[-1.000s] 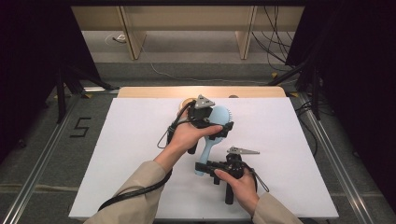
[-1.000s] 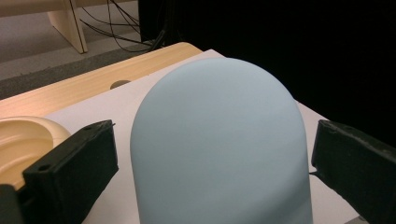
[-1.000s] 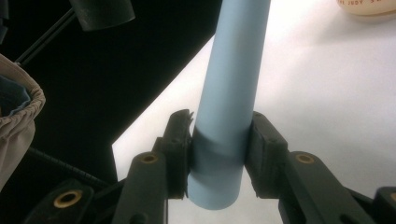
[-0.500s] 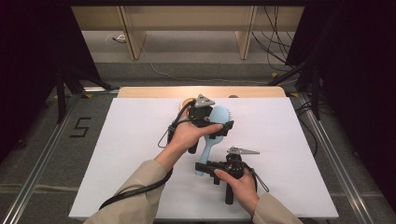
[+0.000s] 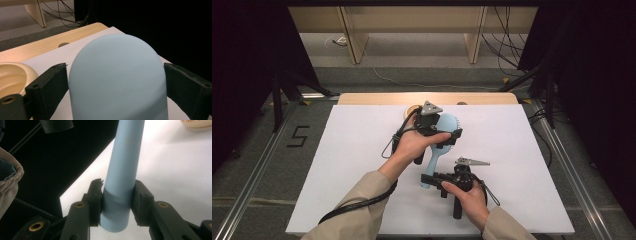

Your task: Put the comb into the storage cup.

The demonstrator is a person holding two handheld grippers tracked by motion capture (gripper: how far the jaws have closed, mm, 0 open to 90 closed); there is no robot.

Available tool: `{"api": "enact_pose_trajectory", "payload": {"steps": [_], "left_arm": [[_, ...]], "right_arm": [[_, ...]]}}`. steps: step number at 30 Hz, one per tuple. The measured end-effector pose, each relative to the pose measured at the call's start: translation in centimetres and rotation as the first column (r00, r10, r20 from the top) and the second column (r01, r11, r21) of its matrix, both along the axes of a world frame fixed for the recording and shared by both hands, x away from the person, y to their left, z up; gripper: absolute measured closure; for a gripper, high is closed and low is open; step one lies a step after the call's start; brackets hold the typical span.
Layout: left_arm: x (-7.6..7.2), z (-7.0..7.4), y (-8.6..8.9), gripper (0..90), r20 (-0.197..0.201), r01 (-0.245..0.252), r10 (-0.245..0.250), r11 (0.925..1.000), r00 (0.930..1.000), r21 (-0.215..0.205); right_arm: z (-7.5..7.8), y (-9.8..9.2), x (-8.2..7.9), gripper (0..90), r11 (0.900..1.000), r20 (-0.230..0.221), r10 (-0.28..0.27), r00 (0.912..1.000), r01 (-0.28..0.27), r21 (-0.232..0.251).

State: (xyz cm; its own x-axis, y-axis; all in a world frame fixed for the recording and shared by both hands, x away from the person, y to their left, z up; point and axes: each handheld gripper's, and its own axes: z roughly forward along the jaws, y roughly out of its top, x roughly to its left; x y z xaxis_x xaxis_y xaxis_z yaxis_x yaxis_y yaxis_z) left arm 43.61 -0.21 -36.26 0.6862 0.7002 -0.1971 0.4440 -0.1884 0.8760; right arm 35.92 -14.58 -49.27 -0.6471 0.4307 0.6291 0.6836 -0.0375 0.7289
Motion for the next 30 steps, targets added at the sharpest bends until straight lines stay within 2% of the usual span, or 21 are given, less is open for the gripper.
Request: {"api": "enact_pose_trajectory", "payload": {"steps": [9,13,30], "left_arm": [[-0.03,0.02,0.11,14.2,-0.002,-0.001,0.001,1.0,1.0,-0.002],[-0.08,0.08,0.18,18.1,0.0,-0.01,0.01,0.9998,1.0,-0.019],[-0.55,0.2,0.3,19.2,0.024,0.005,-0.005,0.9995,0.9997,-0.031]], "right_arm": [[-0.07,0.03,0.01,64.6,1.0,0.001,0.0,1.0,0.0,0.0],[-0.06,0.0,0.03,64.6,1.0,0.0,-0.002,1.0,0.002,0.001],[-0.07,0.03,0.02,64.5,1.0,0.022,-0.009,0.9997,0.009,-0.019]]}}
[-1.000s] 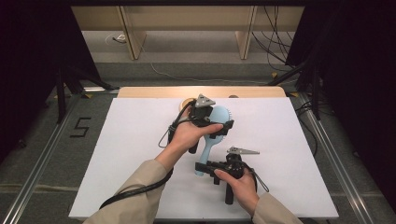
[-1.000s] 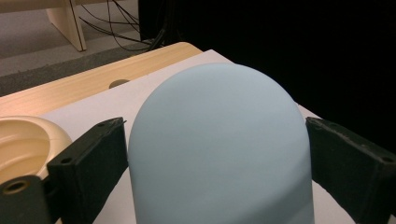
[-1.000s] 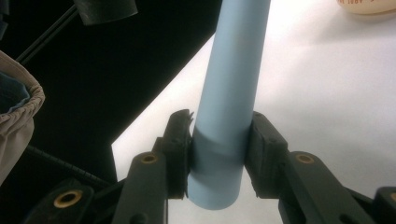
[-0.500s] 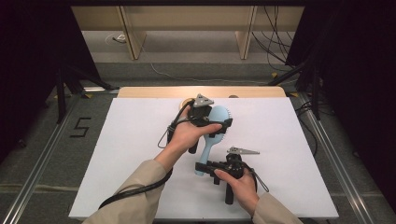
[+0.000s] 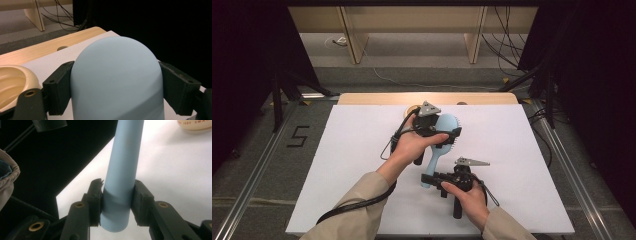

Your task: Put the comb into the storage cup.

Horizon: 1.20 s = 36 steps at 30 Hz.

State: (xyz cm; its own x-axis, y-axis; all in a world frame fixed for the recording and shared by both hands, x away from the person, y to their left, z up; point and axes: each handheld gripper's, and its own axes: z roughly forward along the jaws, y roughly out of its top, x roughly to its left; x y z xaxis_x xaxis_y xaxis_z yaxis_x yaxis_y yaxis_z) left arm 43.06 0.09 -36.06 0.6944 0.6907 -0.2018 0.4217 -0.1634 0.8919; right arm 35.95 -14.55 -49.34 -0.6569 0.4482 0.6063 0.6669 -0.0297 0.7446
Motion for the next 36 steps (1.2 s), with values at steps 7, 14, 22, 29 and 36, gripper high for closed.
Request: {"api": "enact_pose_trajectory", "payload": {"steps": [7,14,22,29,36], "left_arm": [[-0.2,0.0,0.4,19.3,0.017,0.001,-0.001,0.9998,0.9999,-0.021],[-0.3,-0.2,0.9,19.4,0.024,-0.01,0.011,0.999,0.9997,-0.043],[-0.7,-0.2,1.2,19.5,0.05,-0.02,0.022,0.9982,0.9985,-0.056],[-1.1,-0.1,1.6,19.5,0.077,-0.034,0.04,0.9965,0.9962,-0.076],[-1.6,0.0,1.9,19.5,0.11,-0.038,0.048,0.9952,0.9928,-0.09]], "right_arm": [[0.0,0.0,0.0,64.3,1.0,0.02,-0.013,0.9997,0.013,-0.023],[-0.2,0.0,0.1,63.7,0.998,0.04,-0.035,0.9986,0.037,-0.052],[-0.2,-0.2,0.2,57.9,0.996,0.036,-0.058,0.9977,0.06,-0.063],[-0.2,-0.3,0.3,51.3,0.993,0.042,-0.091,0.9949,0.094,-0.072],[-0.1,-0.5,0.4,44.6,0.987,0.06,-0.118,0.9911,0.124,-0.105]]}}
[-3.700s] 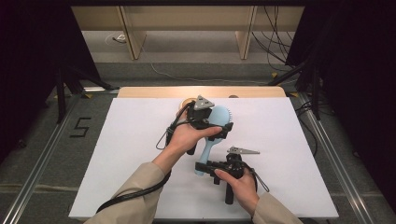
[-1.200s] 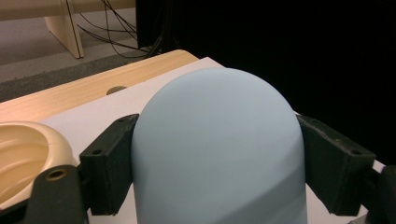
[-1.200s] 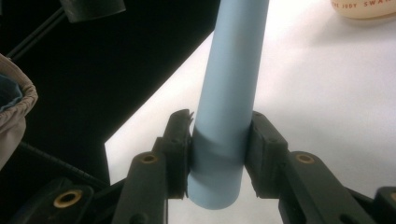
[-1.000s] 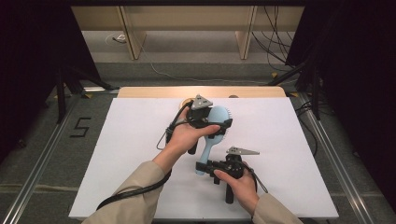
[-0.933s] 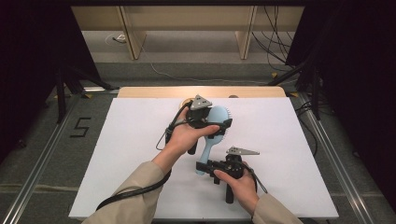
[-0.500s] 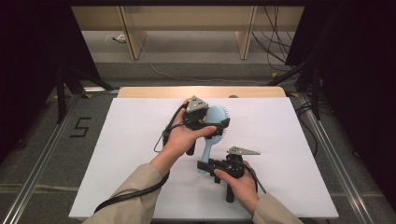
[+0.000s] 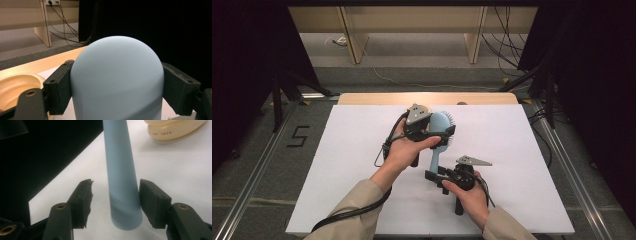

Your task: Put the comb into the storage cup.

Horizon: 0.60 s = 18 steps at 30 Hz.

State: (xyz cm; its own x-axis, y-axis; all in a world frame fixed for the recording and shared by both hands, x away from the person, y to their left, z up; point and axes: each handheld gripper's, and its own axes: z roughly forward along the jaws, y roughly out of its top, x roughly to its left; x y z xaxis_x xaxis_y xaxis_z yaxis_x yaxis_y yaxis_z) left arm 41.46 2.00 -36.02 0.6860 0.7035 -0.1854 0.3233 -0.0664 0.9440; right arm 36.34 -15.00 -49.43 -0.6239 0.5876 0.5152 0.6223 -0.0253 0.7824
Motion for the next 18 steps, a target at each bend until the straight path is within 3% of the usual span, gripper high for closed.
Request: {"api": "enact_pose_trajectory", "payload": {"steps": [6,12,18], "left_arm": [[-0.34,0.0,0.19,19.5,0.019,-0.012,0.012,0.9998,0.9997,-0.014],[-0.55,0.11,0.35,19.6,0.046,-0.039,0.04,0.9992,0.9981,-0.01],[-0.77,0.06,0.32,19.6,0.063,-0.059,0.059,0.9982,0.9963,0.006]], "right_arm": [[0.04,-0.02,0.05,34.9,0.999,0.024,-0.025,0.9994,0.025,-0.031],[0.19,-0.07,0.19,17.7,0.996,0.073,-0.032,0.9968,0.038,-0.087],[0.48,-0.14,0.22,15.7,0.992,0.109,-0.056,0.9925,0.068,-0.109]]}}
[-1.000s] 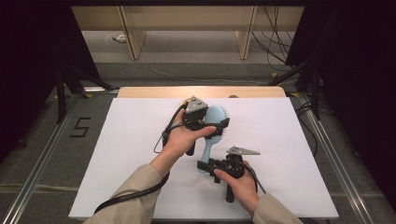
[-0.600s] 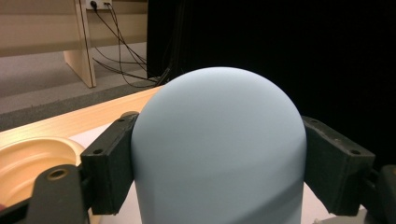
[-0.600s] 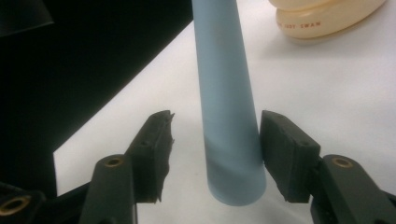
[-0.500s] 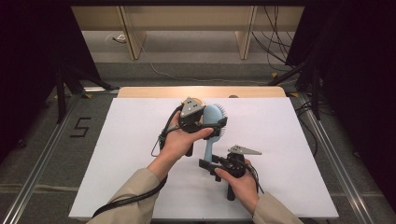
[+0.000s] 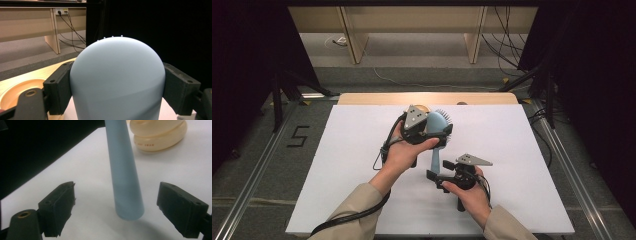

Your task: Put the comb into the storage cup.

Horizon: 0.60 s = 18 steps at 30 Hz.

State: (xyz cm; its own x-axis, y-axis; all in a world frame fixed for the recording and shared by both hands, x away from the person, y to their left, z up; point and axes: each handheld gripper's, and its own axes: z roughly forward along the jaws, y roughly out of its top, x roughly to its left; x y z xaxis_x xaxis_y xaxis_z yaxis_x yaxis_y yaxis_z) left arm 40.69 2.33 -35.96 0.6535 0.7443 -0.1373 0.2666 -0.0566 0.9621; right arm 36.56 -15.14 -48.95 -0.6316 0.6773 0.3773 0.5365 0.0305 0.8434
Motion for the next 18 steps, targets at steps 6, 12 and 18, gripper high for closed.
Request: {"api": "enact_pose_trajectory", "payload": {"steps": [6,12,18], "left_arm": [[0.0,0.2,0.1,19.5,0.023,-0.037,0.037,0.9993,0.9991,0.005],[0.2,0.4,0.6,19.6,0.04,-0.075,0.076,0.9971,0.9963,-0.013],[0.3,0.6,1.2,19.5,0.052,-0.103,0.103,0.9946,0.9933,-0.013]], "right_arm": [[0.5,-0.2,0.1,15.6,0.999,0.04,-0.009,0.9992,0.01,-0.032],[0.7,-0.3,-0.1,15.2,0.999,0.064,0.004,0.9979,0.0,-0.055],[0.8,-0.5,-0.2,15.0,0.997,0.085,0.008,0.9963,-0.002,-0.073]]}}
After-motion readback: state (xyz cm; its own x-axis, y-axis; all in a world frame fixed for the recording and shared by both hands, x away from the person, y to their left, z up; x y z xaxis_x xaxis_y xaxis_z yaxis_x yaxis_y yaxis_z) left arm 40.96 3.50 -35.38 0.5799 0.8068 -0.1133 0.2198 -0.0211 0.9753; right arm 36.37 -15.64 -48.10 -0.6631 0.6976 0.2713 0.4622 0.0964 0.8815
